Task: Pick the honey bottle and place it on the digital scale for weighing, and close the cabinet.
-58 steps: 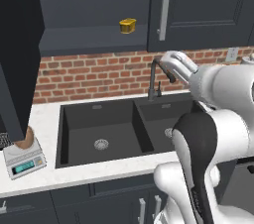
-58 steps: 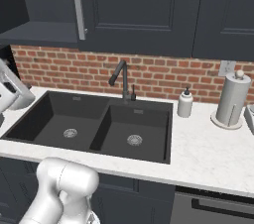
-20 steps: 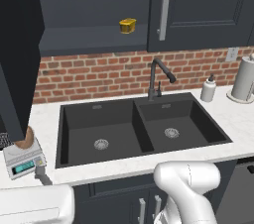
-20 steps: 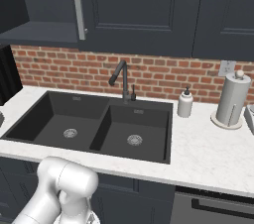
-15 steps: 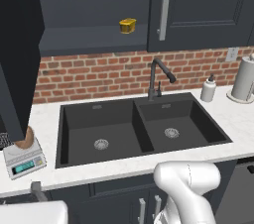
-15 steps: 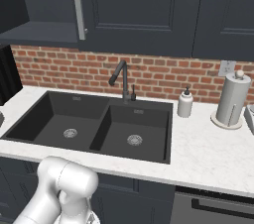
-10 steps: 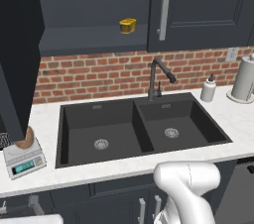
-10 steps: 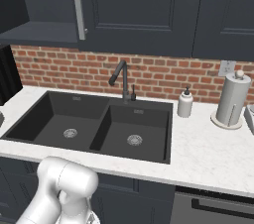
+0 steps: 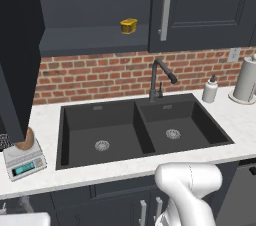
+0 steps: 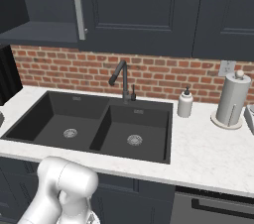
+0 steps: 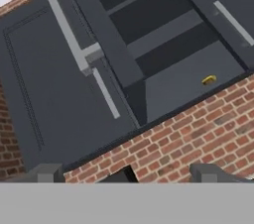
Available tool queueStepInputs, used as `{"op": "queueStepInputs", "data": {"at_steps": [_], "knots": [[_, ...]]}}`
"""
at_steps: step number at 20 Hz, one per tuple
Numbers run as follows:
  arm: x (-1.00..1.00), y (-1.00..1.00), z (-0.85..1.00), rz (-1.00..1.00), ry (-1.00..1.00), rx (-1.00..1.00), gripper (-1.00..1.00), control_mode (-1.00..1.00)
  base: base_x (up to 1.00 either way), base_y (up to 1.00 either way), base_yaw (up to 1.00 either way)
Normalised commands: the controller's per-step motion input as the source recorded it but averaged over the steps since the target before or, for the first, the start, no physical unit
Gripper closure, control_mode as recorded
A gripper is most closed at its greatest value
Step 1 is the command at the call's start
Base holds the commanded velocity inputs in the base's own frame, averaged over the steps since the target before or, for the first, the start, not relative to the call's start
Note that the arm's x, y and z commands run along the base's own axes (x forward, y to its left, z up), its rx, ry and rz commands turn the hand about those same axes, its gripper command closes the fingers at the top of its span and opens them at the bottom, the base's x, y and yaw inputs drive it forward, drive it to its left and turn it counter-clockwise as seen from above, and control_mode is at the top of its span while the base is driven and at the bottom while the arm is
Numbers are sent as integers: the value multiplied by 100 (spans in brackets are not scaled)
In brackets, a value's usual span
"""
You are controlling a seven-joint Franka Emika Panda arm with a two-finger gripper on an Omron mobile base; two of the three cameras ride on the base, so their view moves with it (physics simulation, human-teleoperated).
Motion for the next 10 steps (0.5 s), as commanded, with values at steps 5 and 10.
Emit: {"op": "queueStepInputs", "data": {"at_steps": [5, 10], "knots": [[45, 64, -13, 0, 0, 0, -100, -100, 0, 0, 0], [37, 68, -5, 0, -1, 0, -100, -100, 0, 0, 0]]}}
